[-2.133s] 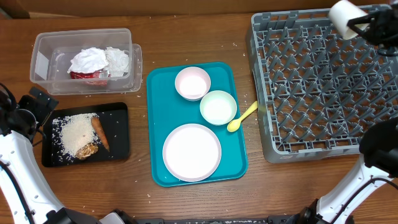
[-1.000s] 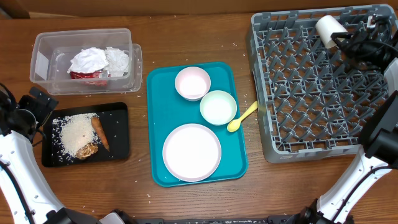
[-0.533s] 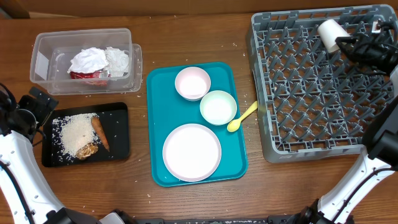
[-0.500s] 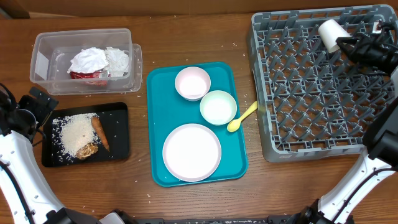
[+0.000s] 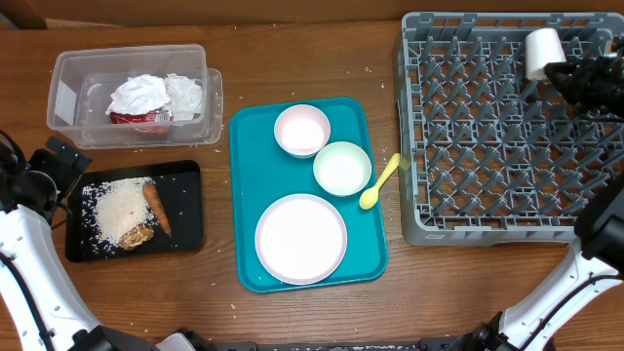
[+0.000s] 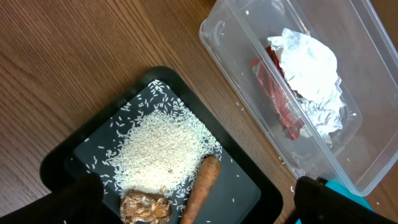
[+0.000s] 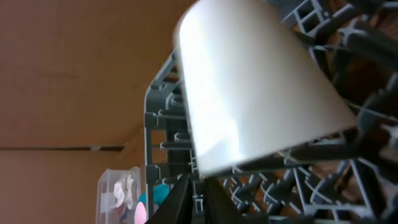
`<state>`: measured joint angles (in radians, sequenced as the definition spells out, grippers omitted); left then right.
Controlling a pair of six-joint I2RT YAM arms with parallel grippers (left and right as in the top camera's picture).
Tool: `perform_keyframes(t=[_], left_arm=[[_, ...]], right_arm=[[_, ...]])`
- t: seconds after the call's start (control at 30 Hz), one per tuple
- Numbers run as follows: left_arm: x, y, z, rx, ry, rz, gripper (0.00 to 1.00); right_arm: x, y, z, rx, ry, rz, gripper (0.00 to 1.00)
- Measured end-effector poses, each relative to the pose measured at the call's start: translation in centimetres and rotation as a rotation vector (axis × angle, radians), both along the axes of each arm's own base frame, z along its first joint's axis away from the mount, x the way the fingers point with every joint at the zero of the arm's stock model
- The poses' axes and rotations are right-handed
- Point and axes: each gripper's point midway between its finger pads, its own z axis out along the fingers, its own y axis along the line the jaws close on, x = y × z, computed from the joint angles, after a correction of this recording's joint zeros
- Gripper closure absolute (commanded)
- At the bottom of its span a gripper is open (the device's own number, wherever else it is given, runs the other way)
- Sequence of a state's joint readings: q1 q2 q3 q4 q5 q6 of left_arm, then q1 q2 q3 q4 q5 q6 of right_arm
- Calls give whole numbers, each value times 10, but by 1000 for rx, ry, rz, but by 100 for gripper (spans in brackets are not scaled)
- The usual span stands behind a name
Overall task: Sort waste into correct bins and load items into the dishwasher
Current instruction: 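Release the cup in the rack and raise the right gripper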
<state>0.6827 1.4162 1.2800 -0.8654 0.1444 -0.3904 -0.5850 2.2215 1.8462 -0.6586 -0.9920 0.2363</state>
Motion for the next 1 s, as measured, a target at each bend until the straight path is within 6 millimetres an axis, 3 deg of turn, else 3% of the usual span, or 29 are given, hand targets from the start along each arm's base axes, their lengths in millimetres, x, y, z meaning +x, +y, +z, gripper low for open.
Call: perform_keyframes(t=[0.37, 0.57, 0.7, 0.83, 1.0], left_arm=[[0, 0, 0, 0, 0, 0, 0], [0, 0, 0, 0, 0, 0, 0], [0, 0, 0, 0, 0, 0, 0], [0, 0, 0, 0, 0, 0, 0], [0, 0, 0, 0, 0, 0, 0]], right_arm=[[-23, 5, -12, 32, 168, -40, 89], [-33, 10, -11, 49, 216, -44, 83], [-35, 7, 17, -46, 173, -68, 60], [-26, -6, 64, -277, 76, -159, 55], [0, -13, 85, -492, 2, -256, 43]])
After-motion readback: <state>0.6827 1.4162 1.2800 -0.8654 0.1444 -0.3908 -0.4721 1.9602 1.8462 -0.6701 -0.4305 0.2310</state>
